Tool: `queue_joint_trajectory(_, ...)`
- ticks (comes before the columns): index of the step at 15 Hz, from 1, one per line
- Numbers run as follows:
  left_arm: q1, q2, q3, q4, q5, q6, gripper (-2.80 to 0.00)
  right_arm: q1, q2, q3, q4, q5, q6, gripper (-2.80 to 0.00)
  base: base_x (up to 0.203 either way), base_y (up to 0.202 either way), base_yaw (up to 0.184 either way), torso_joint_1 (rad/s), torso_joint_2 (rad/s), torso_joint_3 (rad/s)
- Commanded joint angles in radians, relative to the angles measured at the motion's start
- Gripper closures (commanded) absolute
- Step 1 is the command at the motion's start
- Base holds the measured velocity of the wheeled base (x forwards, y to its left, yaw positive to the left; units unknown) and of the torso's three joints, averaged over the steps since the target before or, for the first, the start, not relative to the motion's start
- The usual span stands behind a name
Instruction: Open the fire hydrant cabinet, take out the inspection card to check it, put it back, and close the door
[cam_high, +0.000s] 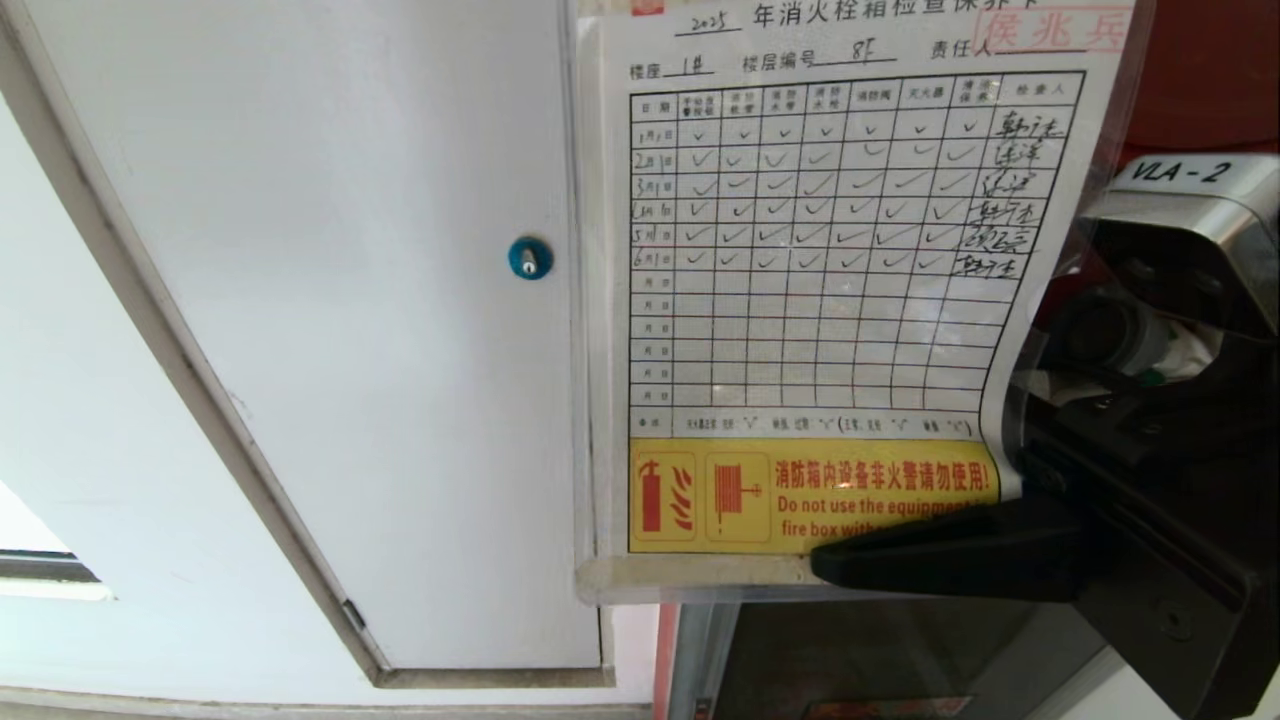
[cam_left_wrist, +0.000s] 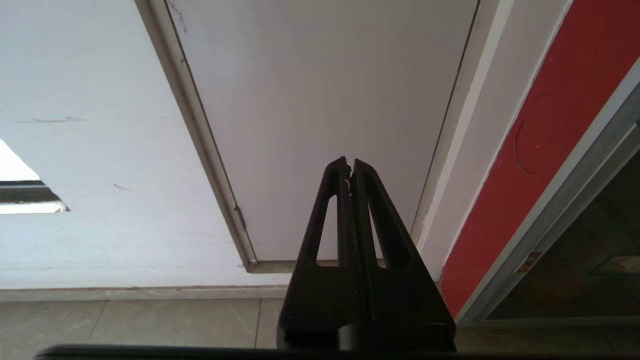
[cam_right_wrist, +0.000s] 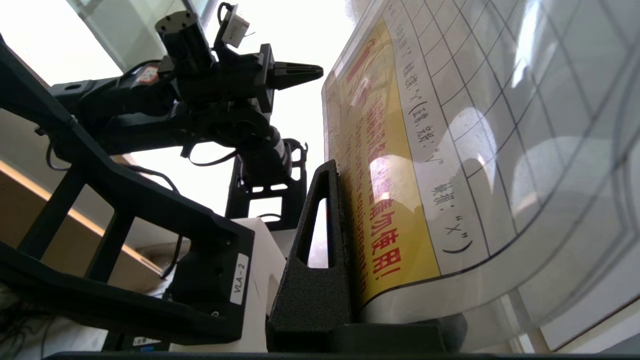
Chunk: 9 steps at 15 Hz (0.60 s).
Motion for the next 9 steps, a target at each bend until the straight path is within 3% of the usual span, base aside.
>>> queue_joint_trajectory(1, 0.0, 0.001, 0.0, 0.0, 0.0, 0.0, 0.0, 0.027, 0.011, -0.016, -0.002, -0.012, -0.001, 0.0, 0.0, 0.0, 0.0, 0.0, 0.0, 0.0)
queue_joint_trajectory(9, 0.0, 0.001, 0.0, 0.0, 0.0, 0.001, 0.0, 0.032, 0.016, -0.017, -0.001, -0.014, 0.026, 0.0, 0.0, 0.0, 0.0, 0.0, 0.0, 0.0)
